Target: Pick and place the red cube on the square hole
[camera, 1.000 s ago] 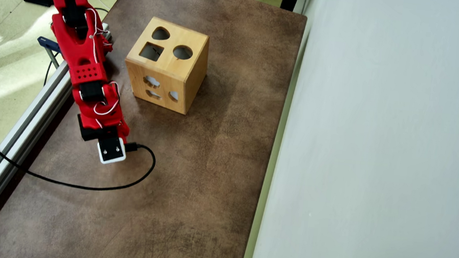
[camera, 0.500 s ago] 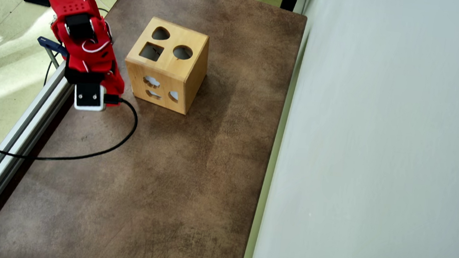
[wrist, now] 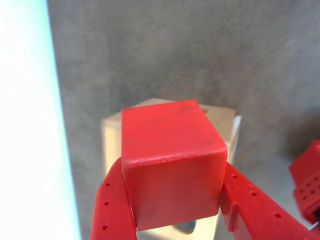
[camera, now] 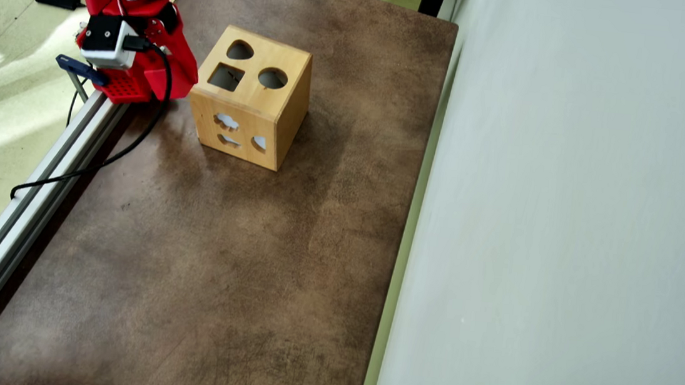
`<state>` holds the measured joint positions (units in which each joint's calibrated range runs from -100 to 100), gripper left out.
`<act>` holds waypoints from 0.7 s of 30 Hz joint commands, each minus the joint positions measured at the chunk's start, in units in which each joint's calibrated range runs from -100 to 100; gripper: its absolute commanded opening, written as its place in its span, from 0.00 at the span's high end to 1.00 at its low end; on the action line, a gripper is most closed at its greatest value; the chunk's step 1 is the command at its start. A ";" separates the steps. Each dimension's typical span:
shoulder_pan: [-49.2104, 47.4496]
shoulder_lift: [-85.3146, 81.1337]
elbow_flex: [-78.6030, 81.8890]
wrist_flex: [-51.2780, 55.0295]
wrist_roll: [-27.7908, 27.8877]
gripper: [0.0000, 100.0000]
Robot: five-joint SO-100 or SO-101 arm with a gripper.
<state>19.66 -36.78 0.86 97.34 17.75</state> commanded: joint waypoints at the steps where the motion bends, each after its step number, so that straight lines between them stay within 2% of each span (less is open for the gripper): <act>1: -6.50 -3.35 -0.41 0.65 -4.64 0.93; 8: -14.23 -3.26 -0.32 0.65 -9.96 0.93; 15: -19.13 -2.33 1.56 0.65 -9.57 0.93; 21: -19.13 -3.18 11.13 0.65 -10.21 0.93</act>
<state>0.83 -38.64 8.17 97.34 7.79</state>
